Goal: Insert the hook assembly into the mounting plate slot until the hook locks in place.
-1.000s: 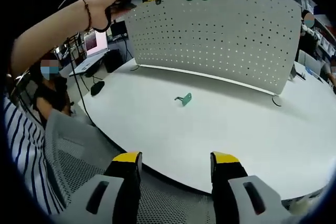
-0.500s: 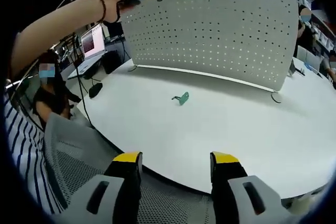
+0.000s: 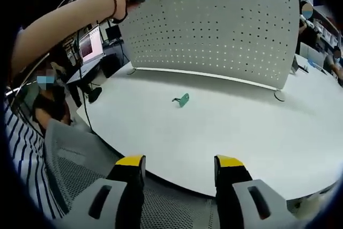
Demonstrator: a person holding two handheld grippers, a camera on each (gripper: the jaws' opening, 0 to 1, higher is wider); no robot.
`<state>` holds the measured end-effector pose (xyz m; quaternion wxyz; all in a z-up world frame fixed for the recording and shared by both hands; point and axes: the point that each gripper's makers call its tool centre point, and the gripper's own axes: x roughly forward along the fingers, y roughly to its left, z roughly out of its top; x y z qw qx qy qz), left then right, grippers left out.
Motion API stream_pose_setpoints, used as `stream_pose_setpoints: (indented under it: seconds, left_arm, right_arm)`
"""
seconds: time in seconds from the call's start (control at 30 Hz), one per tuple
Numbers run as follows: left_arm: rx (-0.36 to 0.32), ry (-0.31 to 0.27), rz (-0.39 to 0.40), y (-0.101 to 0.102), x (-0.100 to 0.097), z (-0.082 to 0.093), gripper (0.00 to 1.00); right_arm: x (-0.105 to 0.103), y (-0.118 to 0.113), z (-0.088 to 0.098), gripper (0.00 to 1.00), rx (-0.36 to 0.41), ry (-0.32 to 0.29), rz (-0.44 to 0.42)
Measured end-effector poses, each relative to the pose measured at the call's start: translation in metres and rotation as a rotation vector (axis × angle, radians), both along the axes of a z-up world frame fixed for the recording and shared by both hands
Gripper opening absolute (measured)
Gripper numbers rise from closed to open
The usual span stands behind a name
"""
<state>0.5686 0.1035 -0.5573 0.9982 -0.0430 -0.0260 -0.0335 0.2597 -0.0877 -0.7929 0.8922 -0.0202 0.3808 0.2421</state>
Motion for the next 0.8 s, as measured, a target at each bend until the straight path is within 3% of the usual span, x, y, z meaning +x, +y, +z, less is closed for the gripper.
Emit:
stream_pose_setpoints:
  seconds: [0.1, 0.8]
  left_arm:
    - [0.038, 0.008, 0.014, 0.001, 0.003, -0.002, 0.02]
    - [-0.030, 0.026, 0.037, 0.000, 0.015, -0.012, 0.02]
  right_arm:
    - [0.000, 0.000, 0.000, 0.49, 0.004, 0.001, -0.002]
    - [0.001, -0.002, 0.000, 0.48, 0.019, 0.007, -0.014]
